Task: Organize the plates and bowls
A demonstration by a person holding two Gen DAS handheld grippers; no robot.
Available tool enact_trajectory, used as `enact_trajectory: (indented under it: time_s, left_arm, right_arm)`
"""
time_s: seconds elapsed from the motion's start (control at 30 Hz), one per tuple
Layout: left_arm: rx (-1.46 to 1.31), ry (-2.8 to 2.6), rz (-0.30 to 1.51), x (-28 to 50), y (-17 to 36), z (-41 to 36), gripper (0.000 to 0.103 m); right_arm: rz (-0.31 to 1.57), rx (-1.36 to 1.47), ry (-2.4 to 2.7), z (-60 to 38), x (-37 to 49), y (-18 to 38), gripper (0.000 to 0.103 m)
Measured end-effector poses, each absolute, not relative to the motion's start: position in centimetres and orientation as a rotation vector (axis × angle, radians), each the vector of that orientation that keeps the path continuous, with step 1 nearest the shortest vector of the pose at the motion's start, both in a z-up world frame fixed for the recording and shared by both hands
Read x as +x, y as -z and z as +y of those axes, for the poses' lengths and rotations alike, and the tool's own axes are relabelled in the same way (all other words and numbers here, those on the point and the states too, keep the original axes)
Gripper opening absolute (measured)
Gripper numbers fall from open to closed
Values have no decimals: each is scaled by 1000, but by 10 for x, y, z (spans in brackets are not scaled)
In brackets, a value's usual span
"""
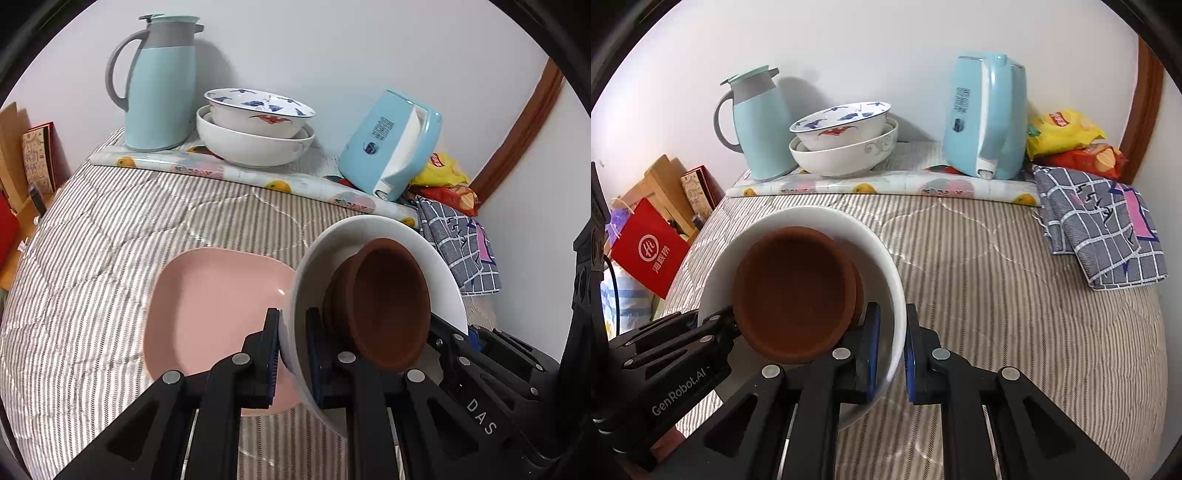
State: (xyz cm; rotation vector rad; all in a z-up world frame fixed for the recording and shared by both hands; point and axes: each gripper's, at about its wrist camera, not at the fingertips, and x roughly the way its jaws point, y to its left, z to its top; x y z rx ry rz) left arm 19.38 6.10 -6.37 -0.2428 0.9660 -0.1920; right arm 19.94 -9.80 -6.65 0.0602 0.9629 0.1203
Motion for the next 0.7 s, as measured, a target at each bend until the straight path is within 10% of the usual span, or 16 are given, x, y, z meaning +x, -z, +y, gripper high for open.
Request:
enact_trajectory:
  time_s: [0.7]
  left_arm:
    - [-260, 142, 968, 201, 65, 96, 14]
  right_arm:
    - [971, 44, -172, -65, 209, 75, 12]
